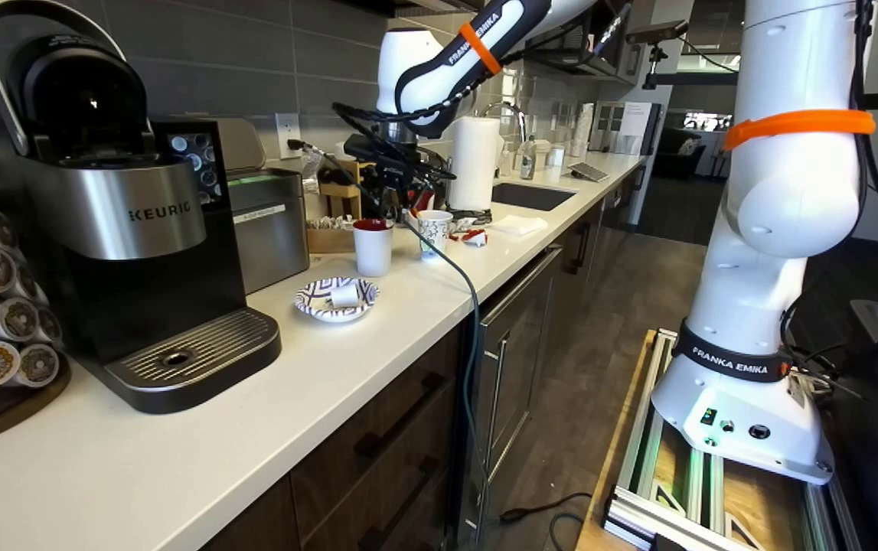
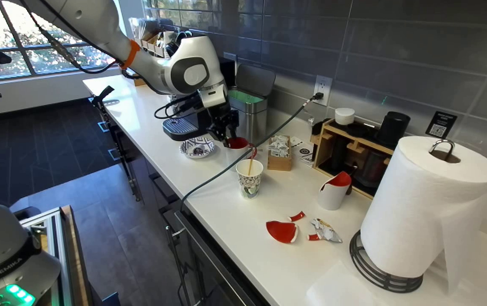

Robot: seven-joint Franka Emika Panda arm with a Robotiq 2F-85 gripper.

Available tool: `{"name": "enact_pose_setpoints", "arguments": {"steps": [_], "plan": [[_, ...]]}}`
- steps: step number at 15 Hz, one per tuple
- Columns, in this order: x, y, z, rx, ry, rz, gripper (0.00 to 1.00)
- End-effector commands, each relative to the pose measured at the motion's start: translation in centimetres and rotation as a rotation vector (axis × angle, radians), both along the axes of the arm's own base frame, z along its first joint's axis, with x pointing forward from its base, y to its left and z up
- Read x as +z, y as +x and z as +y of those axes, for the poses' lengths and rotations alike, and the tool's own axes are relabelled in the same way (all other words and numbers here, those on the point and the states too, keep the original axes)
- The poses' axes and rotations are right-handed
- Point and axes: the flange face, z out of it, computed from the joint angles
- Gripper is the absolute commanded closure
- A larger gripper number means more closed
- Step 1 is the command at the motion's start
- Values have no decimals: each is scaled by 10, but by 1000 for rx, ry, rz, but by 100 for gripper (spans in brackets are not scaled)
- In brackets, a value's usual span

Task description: Remove the silver spoon from the mug and put it on the counter

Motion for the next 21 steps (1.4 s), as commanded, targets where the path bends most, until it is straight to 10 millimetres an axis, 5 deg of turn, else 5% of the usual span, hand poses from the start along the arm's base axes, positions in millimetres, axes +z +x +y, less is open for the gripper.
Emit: {"name": "enact_pose_setpoints", "arguments": {"steps": [1,3,8,9,10,19,20,21], "plan": [[8,3,8,-7,0,-13,86],[11,1,15,13,-1,-5,99],[12,-1,25,38,6,0,100],[13,-2,24,37,6,1,74],[13,-2,24,36,6,3,73],[30,-12,17,-85,33,-71,7],[28,-2,12,-41,14,-50,23],[30,-3,13,-52,18,-54,16]]}}
